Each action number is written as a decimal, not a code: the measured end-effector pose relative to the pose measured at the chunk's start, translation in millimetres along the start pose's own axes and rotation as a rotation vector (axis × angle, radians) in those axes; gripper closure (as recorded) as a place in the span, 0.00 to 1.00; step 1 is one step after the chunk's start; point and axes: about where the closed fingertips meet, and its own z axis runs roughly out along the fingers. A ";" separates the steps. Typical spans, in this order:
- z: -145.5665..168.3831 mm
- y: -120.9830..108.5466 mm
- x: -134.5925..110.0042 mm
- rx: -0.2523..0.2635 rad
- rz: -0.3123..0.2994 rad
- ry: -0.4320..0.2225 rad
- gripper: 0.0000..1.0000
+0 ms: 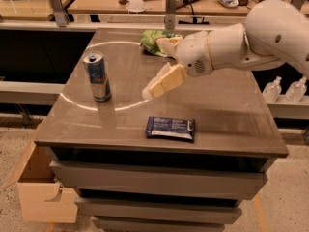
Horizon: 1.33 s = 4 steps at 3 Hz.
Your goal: Knock redbull can over
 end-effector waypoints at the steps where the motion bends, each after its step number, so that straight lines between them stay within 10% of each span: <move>1: 66.8 -5.6 -5.2 -0.058 -0.004 -0.114 0.00; 4: 148.7 5.9 -17.0 -0.216 -0.011 -0.209 0.24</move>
Offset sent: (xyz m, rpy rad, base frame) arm 0.0309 0.1197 -0.0412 0.1967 0.0174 0.1794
